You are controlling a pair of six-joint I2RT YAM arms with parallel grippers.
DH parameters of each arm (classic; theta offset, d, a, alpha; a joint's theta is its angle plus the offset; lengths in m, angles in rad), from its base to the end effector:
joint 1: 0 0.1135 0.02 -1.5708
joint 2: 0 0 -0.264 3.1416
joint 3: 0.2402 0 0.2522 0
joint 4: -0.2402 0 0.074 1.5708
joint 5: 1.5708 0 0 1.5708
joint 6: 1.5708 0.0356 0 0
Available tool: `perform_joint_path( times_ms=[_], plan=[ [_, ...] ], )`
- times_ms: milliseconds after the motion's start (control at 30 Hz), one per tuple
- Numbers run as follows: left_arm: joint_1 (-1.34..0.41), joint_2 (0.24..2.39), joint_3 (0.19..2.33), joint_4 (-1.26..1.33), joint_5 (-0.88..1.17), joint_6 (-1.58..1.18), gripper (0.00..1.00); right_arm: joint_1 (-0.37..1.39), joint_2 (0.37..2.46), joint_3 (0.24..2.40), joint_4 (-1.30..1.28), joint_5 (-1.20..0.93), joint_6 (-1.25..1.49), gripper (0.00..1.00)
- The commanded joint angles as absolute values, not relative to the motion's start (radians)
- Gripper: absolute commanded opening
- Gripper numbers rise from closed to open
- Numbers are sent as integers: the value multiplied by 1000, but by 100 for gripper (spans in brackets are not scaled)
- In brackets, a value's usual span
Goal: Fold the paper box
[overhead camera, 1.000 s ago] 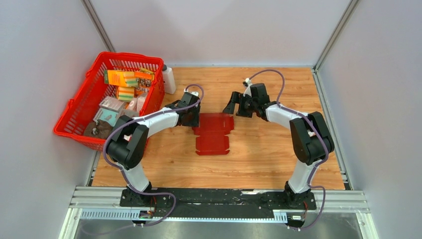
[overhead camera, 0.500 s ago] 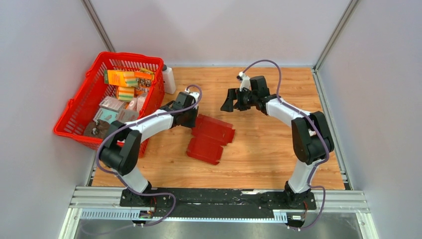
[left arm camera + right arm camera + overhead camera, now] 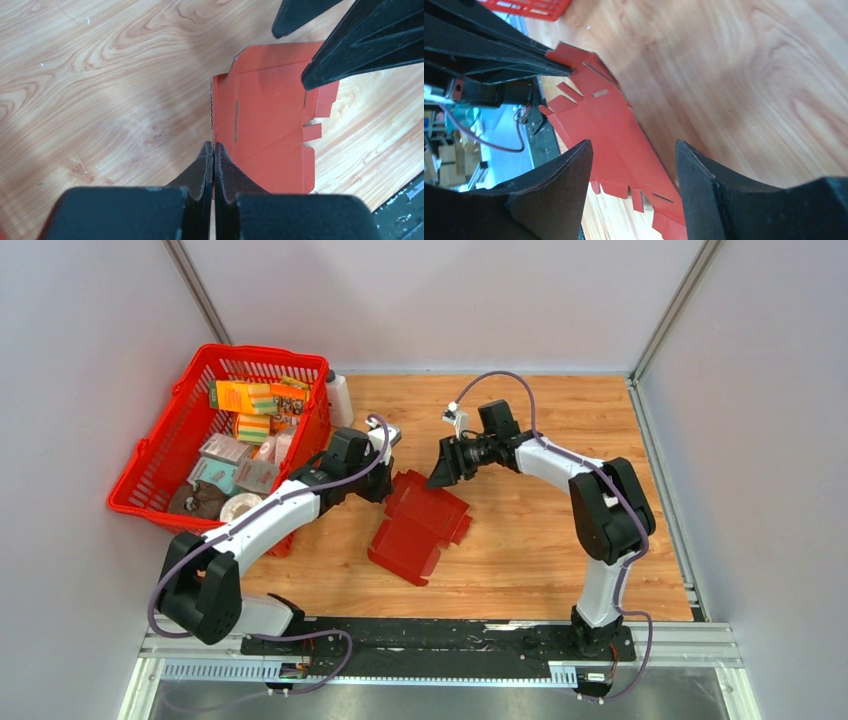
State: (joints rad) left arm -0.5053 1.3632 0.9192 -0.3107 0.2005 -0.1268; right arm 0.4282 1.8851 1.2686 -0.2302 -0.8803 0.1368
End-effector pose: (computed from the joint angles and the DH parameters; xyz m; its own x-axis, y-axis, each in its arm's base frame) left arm 0.2520 -0.1475 0.2462 -0.6707 0.2294 -0.7054 0.5207 0.8229 -0.2275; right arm 0.3527 0.1911 0.1995 -0.7745 -0.2580 -0.5775 -0.6293 0.4064 0.6624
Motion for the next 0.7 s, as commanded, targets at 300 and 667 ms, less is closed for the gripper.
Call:
perform_joint_path(
  times_ms=[300, 667],
  plan=[
    [-506, 1214, 893, -302, 314, -78, 0, 449, 1894, 1309, -235, -1098, 63, 40],
    [-506, 1103, 822, -233, 359, -118, 2, 459, 1819, 1215, -48, -1141, 159, 0]
  ],
)
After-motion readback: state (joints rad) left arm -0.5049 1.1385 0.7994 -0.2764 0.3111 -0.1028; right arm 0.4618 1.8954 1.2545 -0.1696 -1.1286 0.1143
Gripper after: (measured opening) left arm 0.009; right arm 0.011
